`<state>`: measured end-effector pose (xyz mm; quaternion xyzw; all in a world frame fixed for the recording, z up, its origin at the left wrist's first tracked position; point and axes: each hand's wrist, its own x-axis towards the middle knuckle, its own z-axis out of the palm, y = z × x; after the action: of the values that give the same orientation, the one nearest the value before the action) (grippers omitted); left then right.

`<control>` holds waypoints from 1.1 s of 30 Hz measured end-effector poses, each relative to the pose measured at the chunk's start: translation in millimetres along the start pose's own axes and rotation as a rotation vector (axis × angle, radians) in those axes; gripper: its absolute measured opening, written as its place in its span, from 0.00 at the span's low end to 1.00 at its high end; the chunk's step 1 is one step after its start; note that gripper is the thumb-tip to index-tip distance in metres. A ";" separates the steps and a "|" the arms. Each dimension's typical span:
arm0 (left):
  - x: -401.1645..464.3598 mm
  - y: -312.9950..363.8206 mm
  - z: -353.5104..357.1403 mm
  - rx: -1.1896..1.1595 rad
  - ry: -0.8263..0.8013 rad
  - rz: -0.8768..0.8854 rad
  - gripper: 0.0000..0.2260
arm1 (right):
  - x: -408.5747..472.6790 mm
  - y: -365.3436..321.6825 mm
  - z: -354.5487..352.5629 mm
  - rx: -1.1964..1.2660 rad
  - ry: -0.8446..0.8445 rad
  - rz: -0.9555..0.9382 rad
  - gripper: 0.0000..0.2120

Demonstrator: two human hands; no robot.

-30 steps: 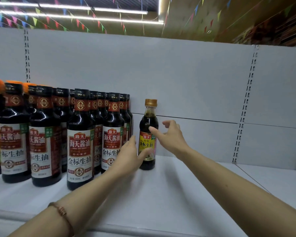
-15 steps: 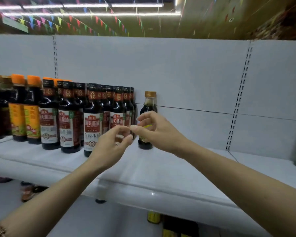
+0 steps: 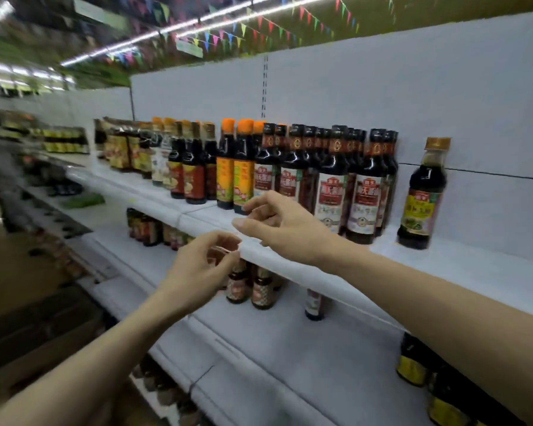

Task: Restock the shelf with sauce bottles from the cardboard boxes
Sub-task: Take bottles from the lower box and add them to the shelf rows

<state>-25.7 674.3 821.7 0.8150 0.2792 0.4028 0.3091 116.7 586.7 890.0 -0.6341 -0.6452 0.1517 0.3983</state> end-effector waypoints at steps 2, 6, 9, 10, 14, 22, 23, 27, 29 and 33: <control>-4.1 -24.9 -34.3 0.048 0.036 -0.041 0.04 | 25.8 -14.6 33.8 0.021 -0.051 -0.031 0.18; -10.0 -78.7 -109.0 0.146 0.077 -0.116 0.06 | 82.6 -44.4 107.7 0.064 -0.112 -0.074 0.19; -14.5 -121.3 -165.3 0.201 0.093 -0.138 0.07 | 126.1 -64.4 162.8 0.071 -0.153 -0.103 0.19; -16.9 -136.3 -182.8 0.218 0.096 -0.151 0.07 | 140.5 -69.1 181.6 0.077 -0.170 -0.111 0.19; -29.4 -192.2 -242.0 0.294 0.109 -0.214 0.08 | 188.1 -82.1 255.0 0.104 -0.239 -0.138 0.20; -19.7 -309.6 -328.3 0.391 0.094 -0.375 0.10 | 279.2 -85.0 384.1 0.063 -0.407 -0.124 0.21; -16.0 -325.1 -335.2 0.385 0.090 -0.392 0.10 | 292.8 -82.7 397.5 0.045 -0.428 -0.130 0.20; 8.5 -388.7 -375.3 0.397 0.108 -0.442 0.09 | 364.2 -83.6 452.8 0.035 -0.469 -0.168 0.22; 25.7 -418.3 -402.4 0.397 0.147 -0.464 0.08 | 405.9 -92.1 480.1 0.063 -0.481 -0.200 0.21; 62.7 -460.6 -463.9 0.445 0.191 -0.497 0.08 | 485.7 -116.5 529.3 0.122 -0.512 -0.267 0.20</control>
<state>-472.7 1148.6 741.1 0.7281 0.5779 0.3190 0.1847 -279.5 1189.1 790.8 -0.4598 -0.7921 0.2914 0.2762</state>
